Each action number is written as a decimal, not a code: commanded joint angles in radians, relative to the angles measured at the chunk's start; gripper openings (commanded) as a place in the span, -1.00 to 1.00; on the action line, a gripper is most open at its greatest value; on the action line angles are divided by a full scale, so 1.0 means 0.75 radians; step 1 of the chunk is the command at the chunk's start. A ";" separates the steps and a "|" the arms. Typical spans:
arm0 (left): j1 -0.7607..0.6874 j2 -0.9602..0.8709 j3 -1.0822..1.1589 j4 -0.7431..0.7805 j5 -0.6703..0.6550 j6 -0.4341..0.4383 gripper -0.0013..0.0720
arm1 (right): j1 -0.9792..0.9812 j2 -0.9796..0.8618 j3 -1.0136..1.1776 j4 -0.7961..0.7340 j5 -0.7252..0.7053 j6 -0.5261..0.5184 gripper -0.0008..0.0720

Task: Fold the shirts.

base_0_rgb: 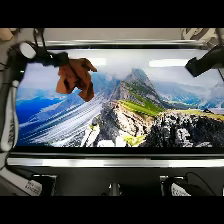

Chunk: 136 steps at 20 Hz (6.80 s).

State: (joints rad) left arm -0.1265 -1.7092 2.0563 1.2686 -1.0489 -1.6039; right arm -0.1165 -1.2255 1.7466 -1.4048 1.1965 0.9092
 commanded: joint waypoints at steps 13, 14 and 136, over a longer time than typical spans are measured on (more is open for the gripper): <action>-0.559 0.661 -0.667 0.054 0.337 -0.191 -0.90 | 0.000 0.351 0.000 -0.234 0.344 0.124 0.87; -0.574 0.640 -0.821 0.053 0.340 -0.226 -0.90 | 0.000 0.283 -0.011 -0.215 0.430 0.129 0.86; 0.336 1.328 -0.698 0.020 0.178 0.150 -0.90 | 0.657 0.610 -0.026 -1.373 -0.242 0.644 -0.92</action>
State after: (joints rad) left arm 0.1318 -0.7158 1.6405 1.2827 -0.8616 -1.4918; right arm 0.3759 -0.7094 1.7256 -2.4336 0.9634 1.3949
